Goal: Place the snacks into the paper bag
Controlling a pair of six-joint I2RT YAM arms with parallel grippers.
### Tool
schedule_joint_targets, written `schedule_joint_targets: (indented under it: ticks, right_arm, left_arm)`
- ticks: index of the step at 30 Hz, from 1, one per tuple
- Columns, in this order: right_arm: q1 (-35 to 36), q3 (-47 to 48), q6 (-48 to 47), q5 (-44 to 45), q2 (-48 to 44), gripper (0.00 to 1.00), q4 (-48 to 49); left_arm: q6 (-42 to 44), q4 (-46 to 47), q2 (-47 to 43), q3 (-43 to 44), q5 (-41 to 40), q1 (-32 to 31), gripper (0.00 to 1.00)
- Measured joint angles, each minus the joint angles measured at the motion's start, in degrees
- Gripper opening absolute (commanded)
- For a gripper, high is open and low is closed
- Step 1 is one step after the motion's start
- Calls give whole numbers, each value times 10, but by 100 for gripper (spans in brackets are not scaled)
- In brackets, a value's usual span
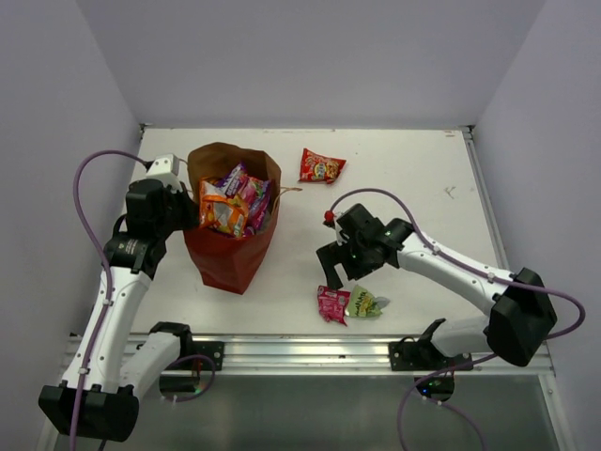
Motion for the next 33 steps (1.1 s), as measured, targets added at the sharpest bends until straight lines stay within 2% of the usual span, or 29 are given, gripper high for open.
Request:
schedule_joint_targets:
  ticks: [9,19,28,31,33]
  right_arm:
    - [19,-70,38,-6,-12,97,47]
    - [139,-80,68,-5,23,95,85]
    - [145,-107,89,27,64,93,120]
    - [148,-112,90,33,83,84,136]
    - [150,-114,90,39,94,64,146]
  left_arm:
    - [0,-3,-4,0,1,0,0]
    - [0,-7,-5,0,5,-4,0]
    - [0,-17,-11,0,5,-7,0]
    - [0,-19,-14,0,5,-7,0]
    - [0,-21,-15,0,5,-7,0]
